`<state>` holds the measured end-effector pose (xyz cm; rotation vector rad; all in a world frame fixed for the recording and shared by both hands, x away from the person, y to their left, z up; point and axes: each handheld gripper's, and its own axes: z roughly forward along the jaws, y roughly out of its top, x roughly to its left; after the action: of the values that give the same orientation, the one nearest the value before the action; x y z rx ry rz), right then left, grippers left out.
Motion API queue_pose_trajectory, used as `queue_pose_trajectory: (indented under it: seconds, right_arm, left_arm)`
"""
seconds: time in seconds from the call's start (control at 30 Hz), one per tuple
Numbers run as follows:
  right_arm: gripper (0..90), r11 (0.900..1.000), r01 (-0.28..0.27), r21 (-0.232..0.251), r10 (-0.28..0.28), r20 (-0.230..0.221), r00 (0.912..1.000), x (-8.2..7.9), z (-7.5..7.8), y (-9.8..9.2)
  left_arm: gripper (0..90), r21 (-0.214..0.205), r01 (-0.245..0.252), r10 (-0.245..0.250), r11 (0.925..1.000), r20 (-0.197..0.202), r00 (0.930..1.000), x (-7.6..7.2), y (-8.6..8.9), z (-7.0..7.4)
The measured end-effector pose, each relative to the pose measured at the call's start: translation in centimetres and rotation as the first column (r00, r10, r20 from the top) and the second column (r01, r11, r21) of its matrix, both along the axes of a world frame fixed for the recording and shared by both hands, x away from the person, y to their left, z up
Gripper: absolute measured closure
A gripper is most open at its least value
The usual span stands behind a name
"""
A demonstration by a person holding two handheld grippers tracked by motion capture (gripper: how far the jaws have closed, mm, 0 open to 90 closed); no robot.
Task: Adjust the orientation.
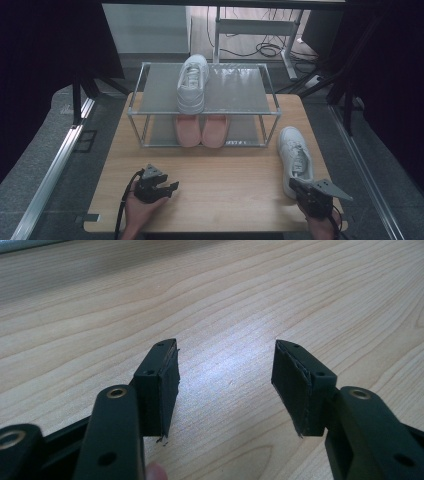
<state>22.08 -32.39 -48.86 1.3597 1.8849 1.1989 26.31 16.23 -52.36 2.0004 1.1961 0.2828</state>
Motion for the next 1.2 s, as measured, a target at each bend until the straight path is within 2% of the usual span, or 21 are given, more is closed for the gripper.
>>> queue_pose_trajectory:
  seconds: [0.87, 1.2]
  right_arm:
    - [89.2, 0.9959, 0.079, 0.043, -0.079, 0.001, 0.9969, -0.3, 0.4, -3.9]
    - [89.2, 0.9944, 0.087, 0.06, -0.087, 0.001, 0.9962, -0.1, 0.3, -4.9]
  left_arm:
    - [45.2, 0.008, 0.004, -0.004, 1.0, -0.006, 1.0, 0.1, -0.1, -0.1]
    - [45.0, 0.008, 0.002, -0.002, 1.0, -0.005, 1.0, 0.1, -0.1, -0.1]
